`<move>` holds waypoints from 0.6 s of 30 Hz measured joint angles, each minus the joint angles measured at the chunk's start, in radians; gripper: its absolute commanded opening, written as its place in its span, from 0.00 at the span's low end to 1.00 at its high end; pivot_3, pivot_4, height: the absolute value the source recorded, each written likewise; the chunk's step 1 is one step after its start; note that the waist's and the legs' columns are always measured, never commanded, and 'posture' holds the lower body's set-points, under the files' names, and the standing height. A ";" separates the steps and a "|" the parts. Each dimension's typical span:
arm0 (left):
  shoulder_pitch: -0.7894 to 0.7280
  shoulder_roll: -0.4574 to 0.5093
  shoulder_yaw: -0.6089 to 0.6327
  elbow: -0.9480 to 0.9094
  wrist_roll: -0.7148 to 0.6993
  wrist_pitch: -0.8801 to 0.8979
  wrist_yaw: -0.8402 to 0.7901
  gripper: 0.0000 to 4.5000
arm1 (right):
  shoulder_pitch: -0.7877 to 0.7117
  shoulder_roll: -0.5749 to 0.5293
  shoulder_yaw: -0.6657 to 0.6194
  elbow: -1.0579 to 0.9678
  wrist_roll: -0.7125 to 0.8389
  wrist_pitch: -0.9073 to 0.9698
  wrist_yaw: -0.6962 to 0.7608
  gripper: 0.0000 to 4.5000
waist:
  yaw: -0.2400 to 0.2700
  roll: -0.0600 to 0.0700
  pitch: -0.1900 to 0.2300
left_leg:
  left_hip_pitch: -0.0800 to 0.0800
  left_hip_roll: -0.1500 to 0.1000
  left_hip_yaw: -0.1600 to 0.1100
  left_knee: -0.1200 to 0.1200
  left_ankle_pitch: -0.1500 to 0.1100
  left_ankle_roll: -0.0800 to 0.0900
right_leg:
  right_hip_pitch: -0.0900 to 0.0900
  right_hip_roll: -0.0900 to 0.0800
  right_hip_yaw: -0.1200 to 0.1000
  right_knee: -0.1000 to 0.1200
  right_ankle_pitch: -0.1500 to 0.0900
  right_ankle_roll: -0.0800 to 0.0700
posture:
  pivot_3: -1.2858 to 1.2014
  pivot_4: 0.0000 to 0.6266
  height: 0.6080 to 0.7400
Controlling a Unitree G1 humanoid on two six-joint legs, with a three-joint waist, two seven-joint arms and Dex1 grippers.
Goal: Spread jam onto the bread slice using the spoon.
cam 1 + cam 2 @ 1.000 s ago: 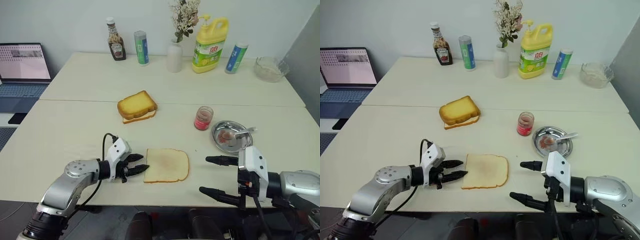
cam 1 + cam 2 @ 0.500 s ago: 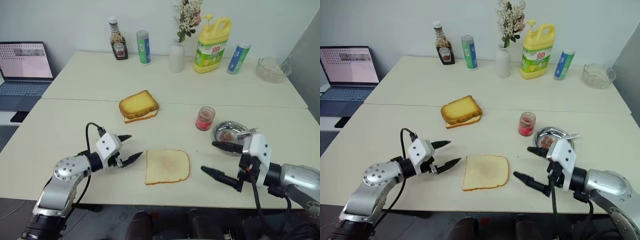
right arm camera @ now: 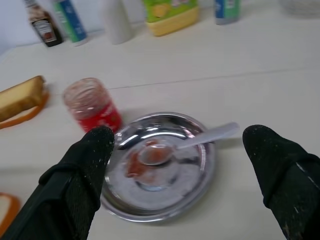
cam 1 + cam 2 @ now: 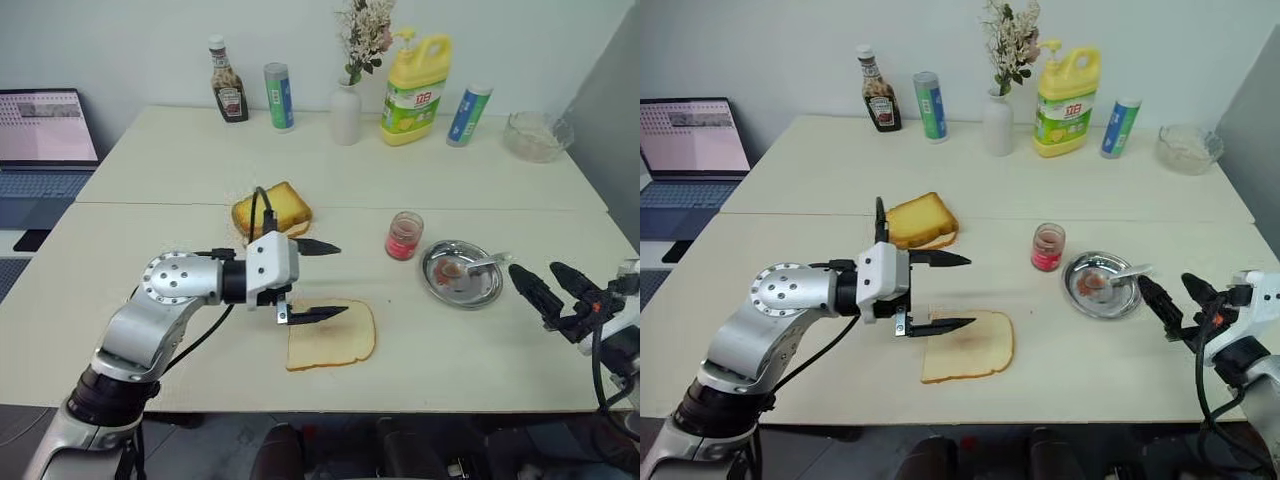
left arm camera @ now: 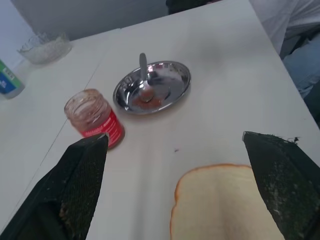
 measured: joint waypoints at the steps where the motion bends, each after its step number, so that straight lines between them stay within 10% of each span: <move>1: -0.024 -0.006 -0.010 0.000 0.012 0.000 0.001 0.99 | -0.029 0.007 0.012 0.037 0.001 0.000 -0.006 1.00 | 0.000 0.000 0.000 | 0.000 0.000 0.000 0.000 0.000 0.000 | 0.000 0.000 0.000 0.000 0.000 0.000 | 0.52 0.24 1.00; 18: -0.068 -0.046 -0.070 0.018 0.087 0.001 0.007 0.99 | -0.373 0.050 0.071 0.655 -0.075 -0.060 0.096 1.00 | 0.006 0.005 0.001 | -0.001 0.000 0.000 0.000 0.000 0.000 | -0.001 0.000 0.000 -0.001 0.000 0.000 | 0.52 0.24 1.00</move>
